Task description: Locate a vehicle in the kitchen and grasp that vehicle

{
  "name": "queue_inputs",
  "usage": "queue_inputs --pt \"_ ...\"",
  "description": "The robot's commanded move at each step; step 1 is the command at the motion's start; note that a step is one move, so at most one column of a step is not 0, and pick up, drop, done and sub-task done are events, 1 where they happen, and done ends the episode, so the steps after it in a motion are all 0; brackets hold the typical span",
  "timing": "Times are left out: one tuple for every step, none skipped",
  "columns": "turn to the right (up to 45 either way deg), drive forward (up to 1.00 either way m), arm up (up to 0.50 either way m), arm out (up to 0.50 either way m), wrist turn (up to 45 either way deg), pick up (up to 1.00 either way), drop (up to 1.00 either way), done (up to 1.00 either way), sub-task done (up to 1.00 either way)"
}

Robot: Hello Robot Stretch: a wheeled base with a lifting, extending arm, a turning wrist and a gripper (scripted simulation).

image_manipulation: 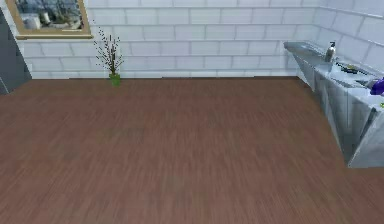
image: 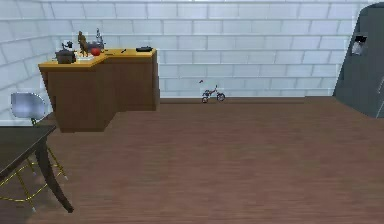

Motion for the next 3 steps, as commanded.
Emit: queue_inputs --pt "0.0 0.8 0.0 0.0 0.0 0.0 0.0 0.0 0.0" --pt "-6.0 0.0 0.0 0.0 0.0 0.0 0.0 0.0 0.0" --pt "0.0 1.0 0.0 0.0 0.0 0.0 0.0 0.0 0.0"
